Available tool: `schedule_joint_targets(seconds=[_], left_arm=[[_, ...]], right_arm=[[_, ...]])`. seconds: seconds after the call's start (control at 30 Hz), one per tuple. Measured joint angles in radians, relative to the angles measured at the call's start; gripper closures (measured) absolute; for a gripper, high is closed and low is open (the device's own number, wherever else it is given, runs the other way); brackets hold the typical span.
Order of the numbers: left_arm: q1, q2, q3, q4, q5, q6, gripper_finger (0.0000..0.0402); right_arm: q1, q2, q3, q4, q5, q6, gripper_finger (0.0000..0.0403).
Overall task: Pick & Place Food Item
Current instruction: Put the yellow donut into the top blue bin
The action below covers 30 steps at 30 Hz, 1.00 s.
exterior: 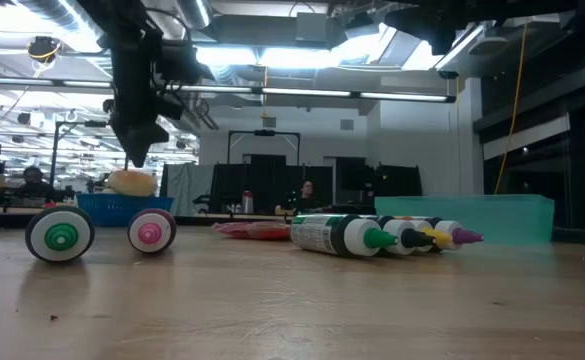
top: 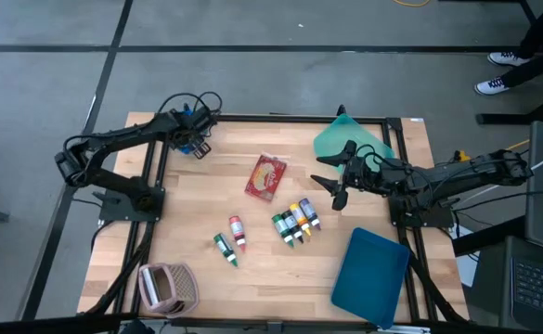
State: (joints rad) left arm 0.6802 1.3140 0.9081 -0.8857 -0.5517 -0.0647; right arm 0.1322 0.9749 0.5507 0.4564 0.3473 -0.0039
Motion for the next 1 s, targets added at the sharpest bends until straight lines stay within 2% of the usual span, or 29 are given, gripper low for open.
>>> schedule_joint_targets(seconds=[0.37, 0.53, 1.0], left_arm=[[0.089, 0.024, 0.000, 0.038, -0.005, 0.052, 0.0213], [0.124, 0.027, 0.000, 0.073, 0.049, 0.064, 0.0213], [0.193, 0.109, 0.000, 0.075, 0.038, 0.079, 0.0229]], right_arm=[[0.000, 0.000, 0.000, 0.000, 0.000, -0.001, 0.0149], [0.000, 0.000, 0.000, 0.000, 0.000, -0.001, 0.0149], [0.000, 0.000, 0.000, 0.000, 0.001, -0.001, 0.0149]])
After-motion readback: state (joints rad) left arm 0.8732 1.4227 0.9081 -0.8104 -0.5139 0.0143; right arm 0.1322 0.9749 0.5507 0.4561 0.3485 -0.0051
